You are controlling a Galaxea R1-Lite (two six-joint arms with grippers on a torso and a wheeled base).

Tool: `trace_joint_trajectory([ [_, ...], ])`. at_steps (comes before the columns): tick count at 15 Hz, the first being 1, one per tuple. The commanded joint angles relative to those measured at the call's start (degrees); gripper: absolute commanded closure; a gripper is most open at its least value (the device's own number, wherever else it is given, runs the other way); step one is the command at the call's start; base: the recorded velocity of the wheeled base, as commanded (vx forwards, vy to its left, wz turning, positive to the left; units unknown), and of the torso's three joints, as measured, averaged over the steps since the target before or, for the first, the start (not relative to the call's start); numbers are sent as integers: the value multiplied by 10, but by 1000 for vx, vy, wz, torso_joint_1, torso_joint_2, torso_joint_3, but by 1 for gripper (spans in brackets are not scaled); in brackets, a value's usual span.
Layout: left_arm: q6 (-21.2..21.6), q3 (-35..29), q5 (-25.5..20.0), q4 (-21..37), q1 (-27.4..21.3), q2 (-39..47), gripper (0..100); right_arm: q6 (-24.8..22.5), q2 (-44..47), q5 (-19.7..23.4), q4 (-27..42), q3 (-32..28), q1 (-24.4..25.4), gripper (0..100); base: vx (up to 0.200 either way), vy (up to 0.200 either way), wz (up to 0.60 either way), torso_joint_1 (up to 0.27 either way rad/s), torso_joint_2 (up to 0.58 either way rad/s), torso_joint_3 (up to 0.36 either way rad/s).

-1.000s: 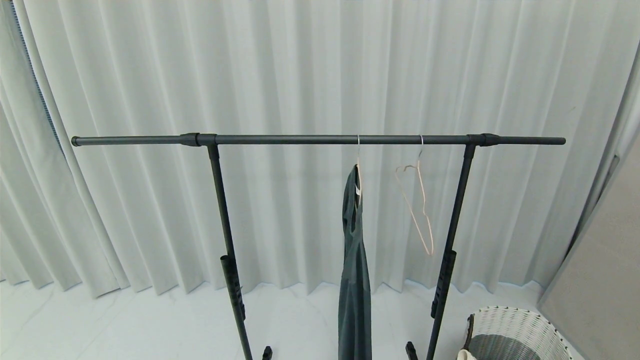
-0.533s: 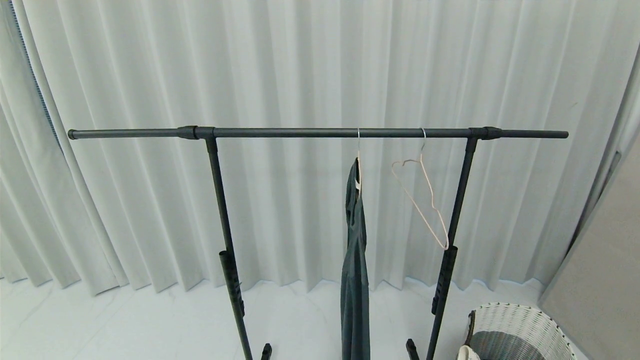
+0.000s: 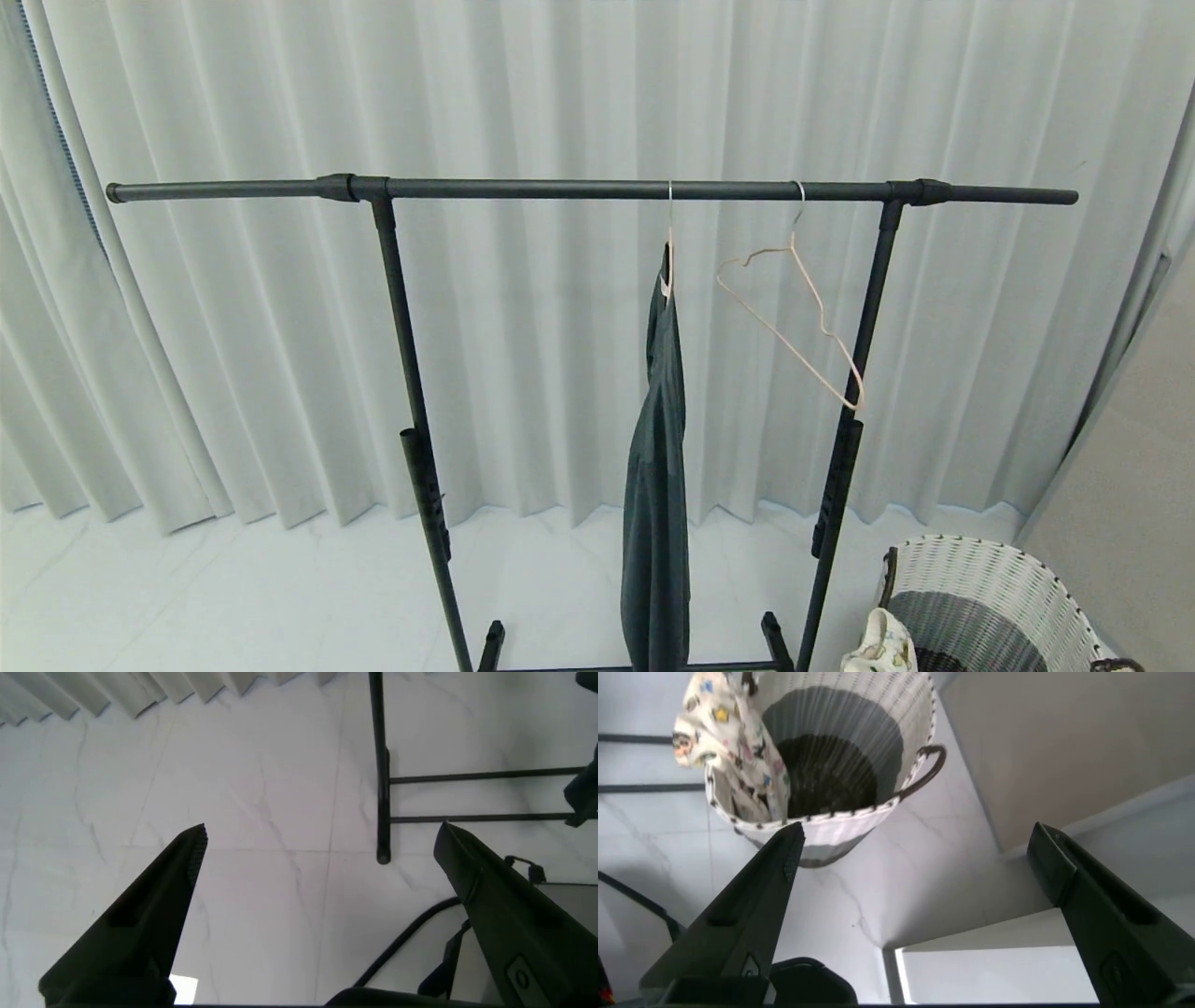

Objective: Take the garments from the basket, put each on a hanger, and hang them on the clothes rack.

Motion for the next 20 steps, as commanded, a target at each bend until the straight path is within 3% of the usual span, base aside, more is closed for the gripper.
trace_joint_trajectory([
  [1, 0, 0, 0, 0, 0, 0, 0, 0, 5, 0, 0, 0, 0, 0, 0, 0, 0, -242, 500, 256],
  [12, 0, 0, 0, 0, 0, -8, 0, -1, 17, -4, 0, 0, -1, 0, 0, 0, 0, -222, 459, 228],
  [15, -9, 0, 0, 0, 0, -7, 0, 0, 17, -2, 0, 0, -1, 0, 0, 0, 0, -82, 168, 79],
  [16, -29, 1, 0, 1, 0, -5, 0, 0, 16, -2, 0, 0, 0, 0, 0, 0, 0, -32, 61, 41],
  [20, -51, 1, 26, 2, -27, -6, 0, 0, 20, 0, 0, 0, 1, 0, 200, 0, 0, -10, 23, 25],
])
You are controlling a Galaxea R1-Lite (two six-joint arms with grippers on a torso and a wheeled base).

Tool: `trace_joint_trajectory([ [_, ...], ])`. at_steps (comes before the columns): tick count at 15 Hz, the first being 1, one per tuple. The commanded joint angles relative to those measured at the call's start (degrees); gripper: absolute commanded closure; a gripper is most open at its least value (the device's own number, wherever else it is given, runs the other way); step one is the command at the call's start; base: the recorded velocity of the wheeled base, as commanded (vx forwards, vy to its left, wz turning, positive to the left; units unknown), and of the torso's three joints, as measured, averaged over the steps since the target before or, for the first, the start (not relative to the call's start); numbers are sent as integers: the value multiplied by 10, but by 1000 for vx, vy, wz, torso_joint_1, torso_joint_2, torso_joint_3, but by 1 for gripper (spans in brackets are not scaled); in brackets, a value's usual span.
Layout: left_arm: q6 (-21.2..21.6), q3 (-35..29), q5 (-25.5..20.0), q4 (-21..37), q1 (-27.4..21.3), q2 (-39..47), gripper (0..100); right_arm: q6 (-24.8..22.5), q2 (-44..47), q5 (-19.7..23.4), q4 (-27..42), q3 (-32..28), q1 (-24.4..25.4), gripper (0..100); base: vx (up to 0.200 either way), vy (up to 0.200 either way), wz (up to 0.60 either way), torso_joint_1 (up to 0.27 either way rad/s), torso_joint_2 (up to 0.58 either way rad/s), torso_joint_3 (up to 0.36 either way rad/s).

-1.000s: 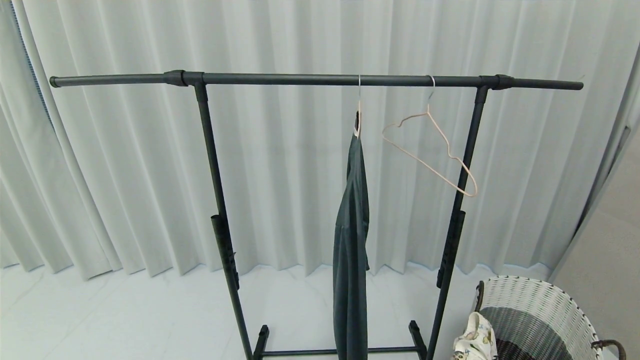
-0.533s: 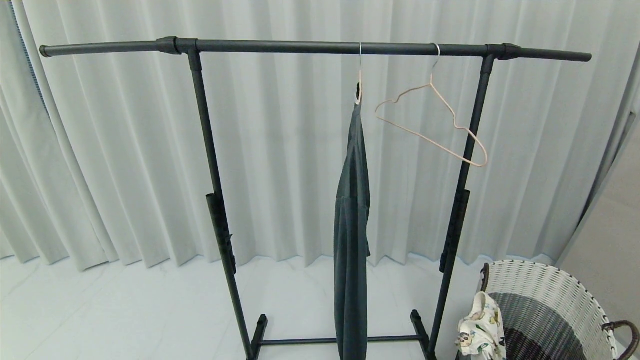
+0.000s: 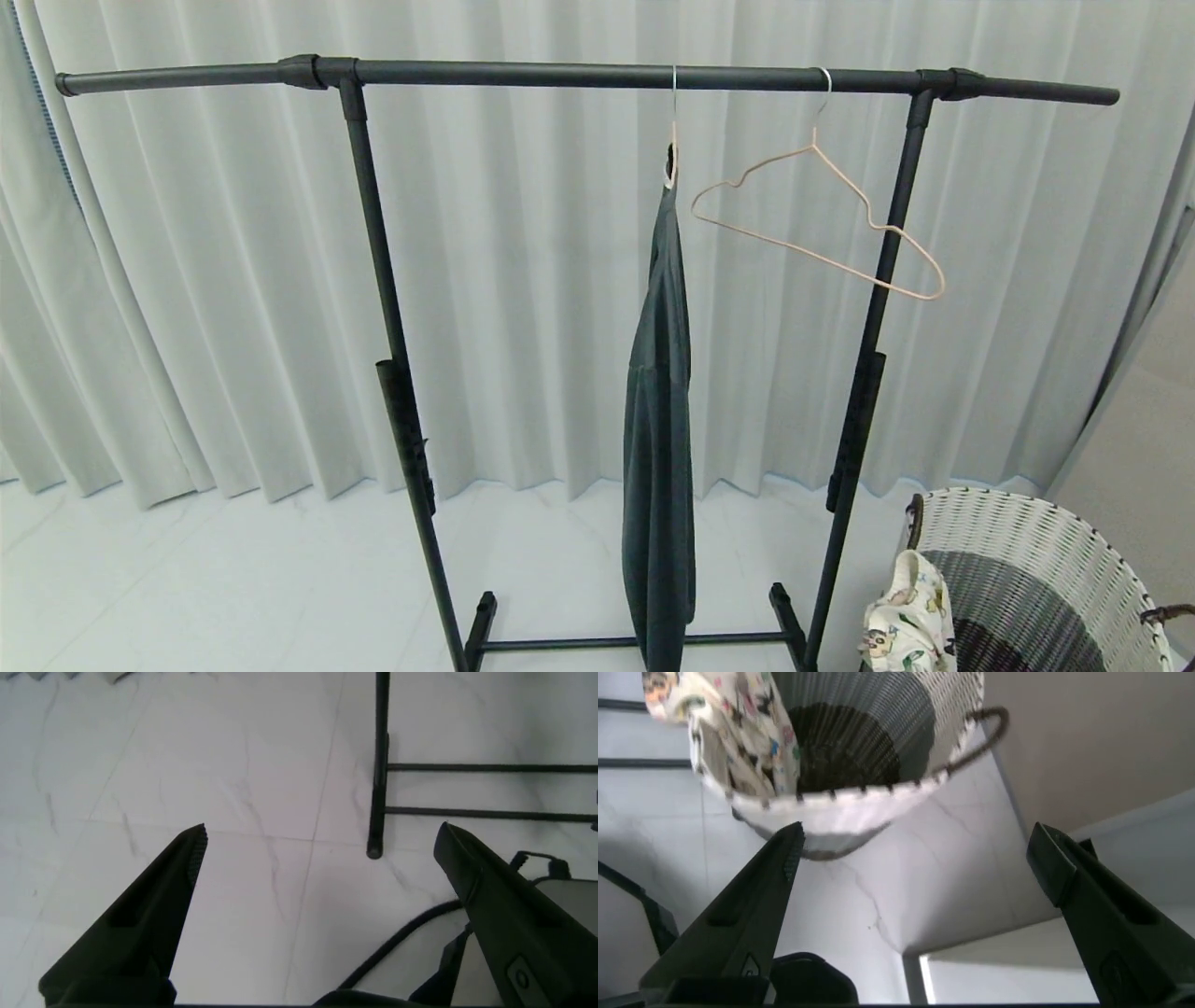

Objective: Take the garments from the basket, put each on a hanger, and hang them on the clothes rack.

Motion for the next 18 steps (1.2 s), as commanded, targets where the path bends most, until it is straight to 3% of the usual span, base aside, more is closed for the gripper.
trace_joint_trajectory([
  [1, -1, 0, 11, 0, -28, 1, 0, 0, 7, 0, 0, 0, 1, 0, 200, 0, 0, 2, 7, 2],
  [6, -1, 0, 31, 1, -104, 3, 0, 0, 8, 0, 0, 0, 1, 0, 200, 0, 0, 2, 2, 5],
  [11, -2, 0, 31, 1, -107, 2, 0, 0, 9, 0, 0, 0, 1, 0, 200, 0, 0, 2, 0, 3],
  [14, -2, 0, 31, 1, -107, 1, 0, 2, 20, 6, 0, 0, 1, 0, 0, 0, 0, 0, 0, 0],
  [18, -7, 0, 31, 1, -107, -6, 0, 20, 66, 79, -2, -15, 1, 0, 0, 0, 0, 0, 0, 0],
])
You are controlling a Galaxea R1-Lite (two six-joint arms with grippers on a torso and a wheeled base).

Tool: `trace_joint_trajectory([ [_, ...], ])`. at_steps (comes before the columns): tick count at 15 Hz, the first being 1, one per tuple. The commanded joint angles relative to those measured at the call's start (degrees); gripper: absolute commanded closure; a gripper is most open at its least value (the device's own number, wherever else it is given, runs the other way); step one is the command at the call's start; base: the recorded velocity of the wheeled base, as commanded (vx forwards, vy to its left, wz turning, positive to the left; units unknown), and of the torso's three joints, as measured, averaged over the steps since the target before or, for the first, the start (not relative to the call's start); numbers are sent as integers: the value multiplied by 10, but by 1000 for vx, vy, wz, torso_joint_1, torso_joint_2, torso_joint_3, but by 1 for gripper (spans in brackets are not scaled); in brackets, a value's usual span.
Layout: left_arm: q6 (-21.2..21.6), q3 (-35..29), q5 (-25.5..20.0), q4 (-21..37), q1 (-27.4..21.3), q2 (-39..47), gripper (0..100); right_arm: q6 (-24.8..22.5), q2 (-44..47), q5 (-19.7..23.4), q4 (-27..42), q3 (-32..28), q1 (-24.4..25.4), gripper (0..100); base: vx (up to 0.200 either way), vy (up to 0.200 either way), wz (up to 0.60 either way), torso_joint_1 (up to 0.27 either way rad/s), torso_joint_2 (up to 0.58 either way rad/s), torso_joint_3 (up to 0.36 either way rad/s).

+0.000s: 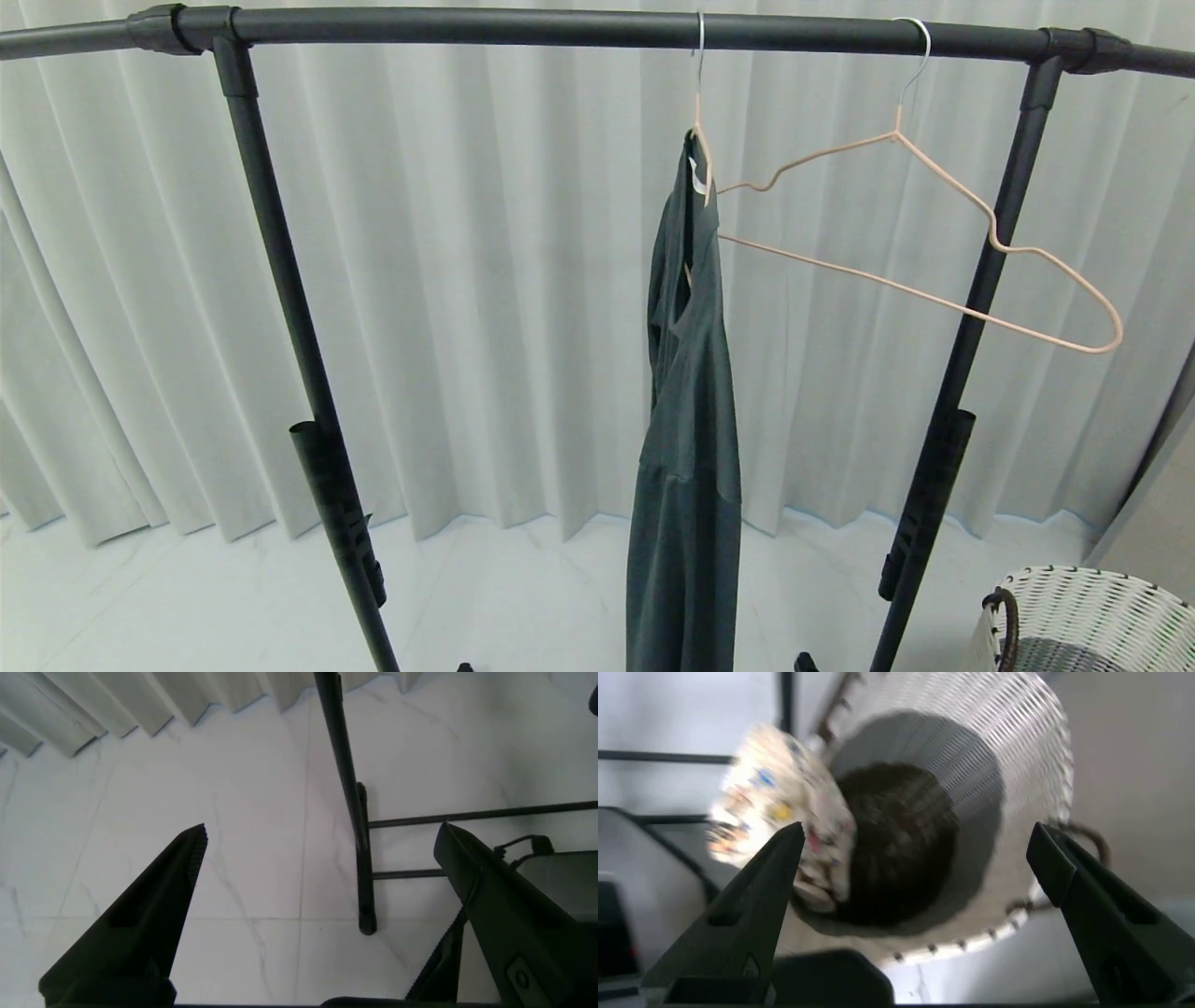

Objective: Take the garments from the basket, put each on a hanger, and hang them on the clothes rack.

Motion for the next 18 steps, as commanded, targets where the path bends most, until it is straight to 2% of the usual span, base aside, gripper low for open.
trace_joint_trajectory([
  [1, -1, 0, 0, 0, 0, -4, 0, -3, 79, 41, -2, -55, 1, 0, 0, 0, 0, 0, 0, 0],
  [3, -9, 0, 1, 0, 0, -6, 0, -3, 204, 46, -7, -136, 1, 0, 0, 0, 0, 0, 0, 0],
  [7, -12, 1, 12, 0, 0, -12, 0, -4, 370, 43, -9, -163, 25, 0, 0, 0, 0, 0, 0, 0],
  [11, -17, 1, 12, 0, 0, -15, 0, 4, 465, 42, -10, -159, 74, 0, 0, 0, 0, 0, 0, 0],
  [14, -21, 2, 12, 0, 0, -13, 0, 25, 519, 41, -58, -161, 92, 0, 0, 0, 0, 0, 0, 0],
  [16, -21, 2, 11, 0, -1, -9, 0, 26, 552, 5, -73, -158, 93, 0, 0, 0, 0, 0, 0, 0],
  [18, -21, 2, 11, 0, -1, -8, 0, 32, 567, -9, -74, -156, 93, 0, 0, 0, 0, 0, 0, 0],
])
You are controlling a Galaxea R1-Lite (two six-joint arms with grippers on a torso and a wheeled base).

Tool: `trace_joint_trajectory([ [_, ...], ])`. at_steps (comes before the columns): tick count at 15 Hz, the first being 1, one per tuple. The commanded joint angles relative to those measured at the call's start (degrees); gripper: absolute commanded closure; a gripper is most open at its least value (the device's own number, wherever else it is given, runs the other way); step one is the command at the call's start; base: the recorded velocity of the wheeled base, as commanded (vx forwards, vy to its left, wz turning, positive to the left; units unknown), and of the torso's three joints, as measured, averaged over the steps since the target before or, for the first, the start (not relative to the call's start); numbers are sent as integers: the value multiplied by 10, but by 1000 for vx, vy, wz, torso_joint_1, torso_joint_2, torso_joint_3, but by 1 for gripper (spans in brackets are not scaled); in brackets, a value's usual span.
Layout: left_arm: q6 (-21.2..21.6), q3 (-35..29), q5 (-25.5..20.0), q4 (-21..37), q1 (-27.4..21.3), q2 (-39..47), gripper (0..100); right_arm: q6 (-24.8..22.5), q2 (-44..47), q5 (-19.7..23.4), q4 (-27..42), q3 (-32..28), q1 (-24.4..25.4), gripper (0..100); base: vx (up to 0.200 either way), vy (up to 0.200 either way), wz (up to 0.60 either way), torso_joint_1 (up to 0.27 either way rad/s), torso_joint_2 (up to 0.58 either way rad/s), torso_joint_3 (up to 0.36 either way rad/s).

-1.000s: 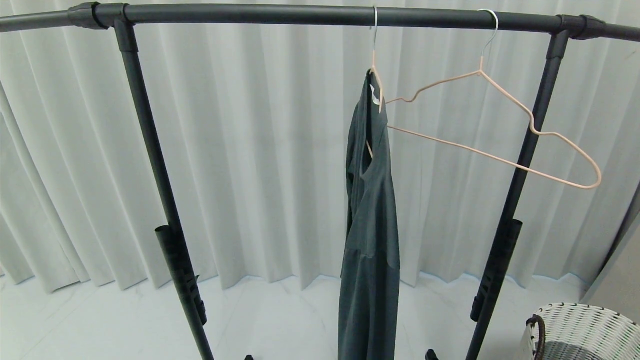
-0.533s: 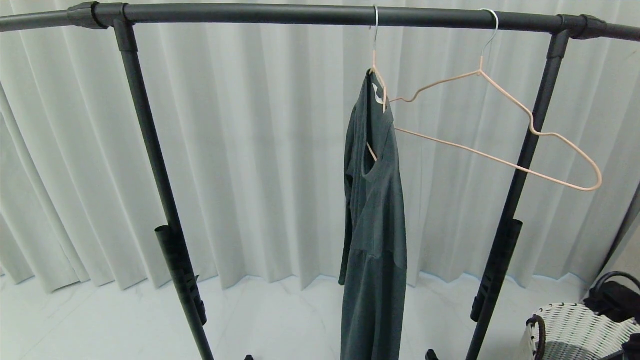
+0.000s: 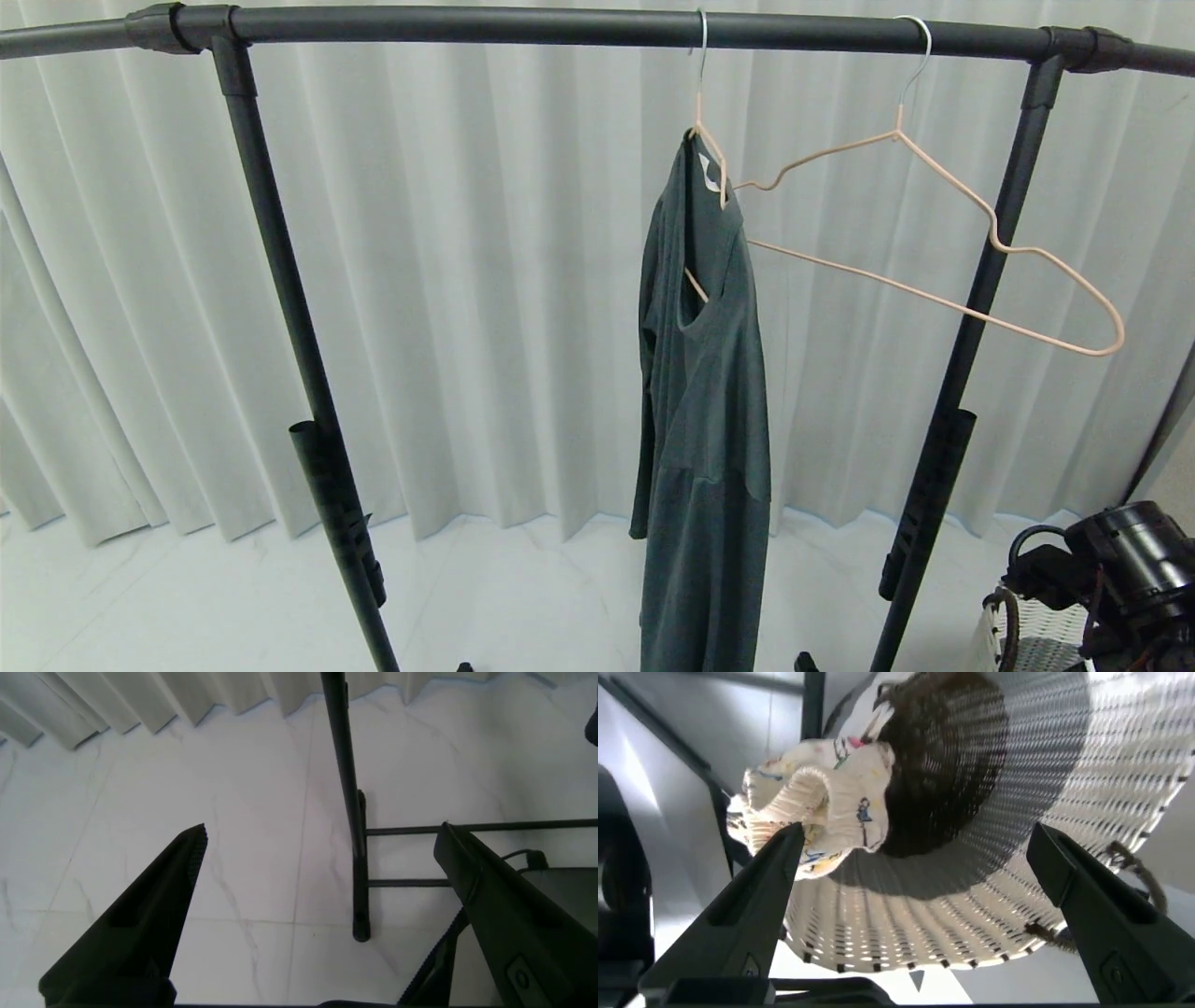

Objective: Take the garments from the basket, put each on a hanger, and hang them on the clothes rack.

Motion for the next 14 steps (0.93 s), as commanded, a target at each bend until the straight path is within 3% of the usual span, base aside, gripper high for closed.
trace_joint_trajectory([
  [1, 0, 0, 0, 0, 0, 2, 0, 1, 36, -2, -2, 1, 0, 0, 0, 0, 0, 0, 0, 0],
  [6, 0, 0, 1, 0, 0, 1, 0, 0, 88, -4, -56, -1, -1, 0, 0, 0, 0, 0, 0, 0],
  [9, 0, 0, 1, 0, 0, 1, 0, 3, 104, -43, -56, 4, -2, 0, 0, 0, 0, 0, 0, 0],
  [11, 0, 0, 1, 0, 0, 1, 0, 15, 110, -47, -56, 5, -2, 0, 0, 0, 0, 0, 0, 0],
  [12, 0, 0, 1, 0, 0, 1, 0, 23, 110, -47, -56, 8, -2, 100, 0, 0, 0, 0, 0, 0],
  [14, 0, 0, 1, 0, 0, 1, 0, 25, 106, -47, -58, 21, -1, 100, 0, 0, 0, 0, 0, 0],
])
